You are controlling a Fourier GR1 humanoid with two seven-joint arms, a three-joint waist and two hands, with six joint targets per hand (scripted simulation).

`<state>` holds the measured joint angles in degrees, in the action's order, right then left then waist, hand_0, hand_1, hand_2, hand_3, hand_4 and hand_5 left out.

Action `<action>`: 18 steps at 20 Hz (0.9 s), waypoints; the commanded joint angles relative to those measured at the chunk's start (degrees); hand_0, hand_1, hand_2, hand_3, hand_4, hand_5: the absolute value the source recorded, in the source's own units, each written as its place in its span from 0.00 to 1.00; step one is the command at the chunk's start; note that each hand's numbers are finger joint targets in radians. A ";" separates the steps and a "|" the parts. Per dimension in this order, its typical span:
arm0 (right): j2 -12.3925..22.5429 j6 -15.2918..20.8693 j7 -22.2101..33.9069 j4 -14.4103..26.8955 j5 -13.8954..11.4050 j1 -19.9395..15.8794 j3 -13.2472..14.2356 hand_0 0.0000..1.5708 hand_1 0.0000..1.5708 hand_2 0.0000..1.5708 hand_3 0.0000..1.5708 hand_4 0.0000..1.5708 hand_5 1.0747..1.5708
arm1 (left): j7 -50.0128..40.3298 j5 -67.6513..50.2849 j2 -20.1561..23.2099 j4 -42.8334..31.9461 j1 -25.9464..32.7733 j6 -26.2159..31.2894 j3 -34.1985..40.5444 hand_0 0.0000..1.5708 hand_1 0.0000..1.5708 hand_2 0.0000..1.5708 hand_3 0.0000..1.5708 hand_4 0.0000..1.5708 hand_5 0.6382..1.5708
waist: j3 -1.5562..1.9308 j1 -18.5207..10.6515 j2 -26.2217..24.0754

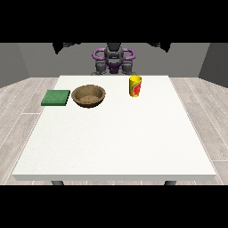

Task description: Pick the cup and pour the ball into the bowl, then pick the bowl and place it on the pad

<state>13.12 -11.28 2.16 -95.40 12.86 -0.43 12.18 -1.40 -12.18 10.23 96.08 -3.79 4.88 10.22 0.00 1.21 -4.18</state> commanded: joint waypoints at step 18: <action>0.04 -5.11 -17.21 12.85 -1.96 -5.99 2.44 0.00 0.00 0.00 0.00 0.00 1.00 | 38.76 12.01 -9.60 -34.32 -8.88 -7.36 -1.97 0.00 0.00 0.00 0.00 0.00 0.96 | -0.01 3.60 14.59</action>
<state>13.40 -15.36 -10.53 -86.21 11.64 -6.38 14.07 31.54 -1.54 1.59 68.12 -10.83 -1.06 8.21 -0.03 4.85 8.93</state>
